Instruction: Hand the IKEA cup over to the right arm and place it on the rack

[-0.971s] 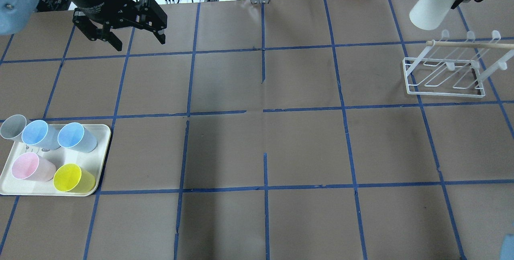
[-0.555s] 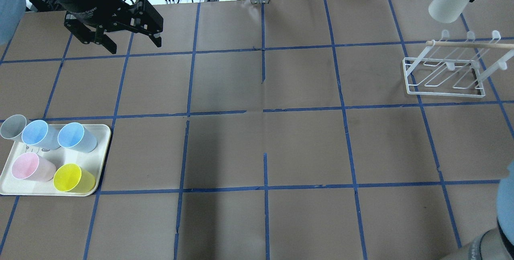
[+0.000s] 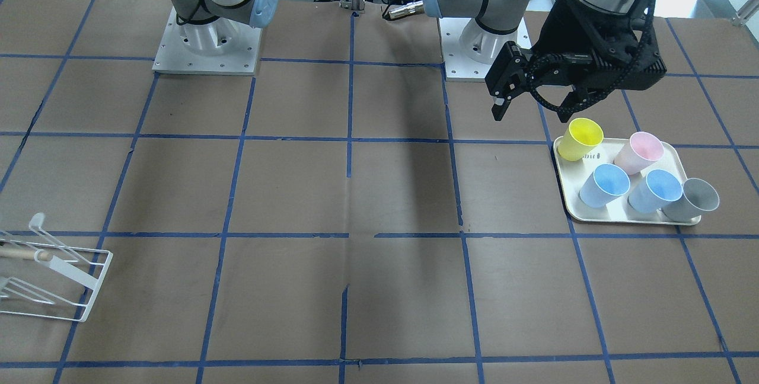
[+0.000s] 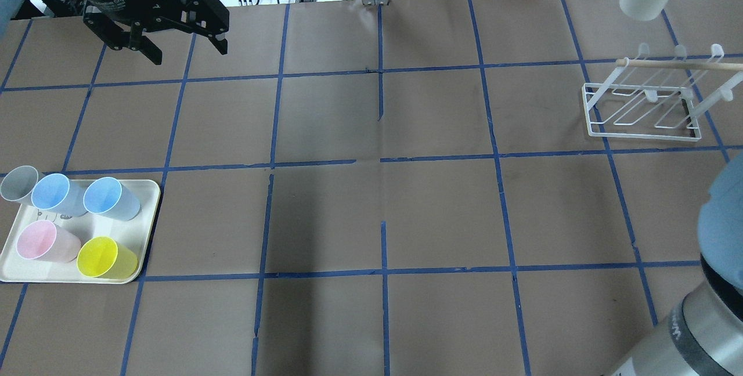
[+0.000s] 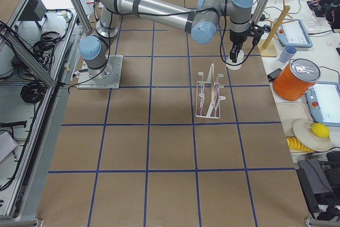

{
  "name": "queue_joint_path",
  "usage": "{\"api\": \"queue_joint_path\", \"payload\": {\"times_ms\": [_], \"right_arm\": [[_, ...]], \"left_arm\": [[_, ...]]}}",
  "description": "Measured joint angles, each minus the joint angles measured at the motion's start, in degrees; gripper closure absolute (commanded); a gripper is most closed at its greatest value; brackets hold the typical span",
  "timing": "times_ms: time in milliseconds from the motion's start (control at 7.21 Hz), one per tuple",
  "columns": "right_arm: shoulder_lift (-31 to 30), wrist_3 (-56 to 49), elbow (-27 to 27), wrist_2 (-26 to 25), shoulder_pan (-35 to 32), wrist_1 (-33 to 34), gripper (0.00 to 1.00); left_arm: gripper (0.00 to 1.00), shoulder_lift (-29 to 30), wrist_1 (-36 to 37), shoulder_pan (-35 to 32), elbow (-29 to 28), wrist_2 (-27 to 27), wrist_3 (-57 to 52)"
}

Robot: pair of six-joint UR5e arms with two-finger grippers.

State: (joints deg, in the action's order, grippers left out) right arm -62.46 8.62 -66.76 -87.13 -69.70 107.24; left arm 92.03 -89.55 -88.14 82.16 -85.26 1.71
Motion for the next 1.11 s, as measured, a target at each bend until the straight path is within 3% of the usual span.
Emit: {"api": "queue_joint_path", "payload": {"times_ms": [1110], "right_arm": [[3.3,-0.95,-0.37,-0.02,1.88,2.67,1.0]], "left_arm": [[0.0,0.24,-0.1,-0.02,-0.15,-0.07,0.67]]}}
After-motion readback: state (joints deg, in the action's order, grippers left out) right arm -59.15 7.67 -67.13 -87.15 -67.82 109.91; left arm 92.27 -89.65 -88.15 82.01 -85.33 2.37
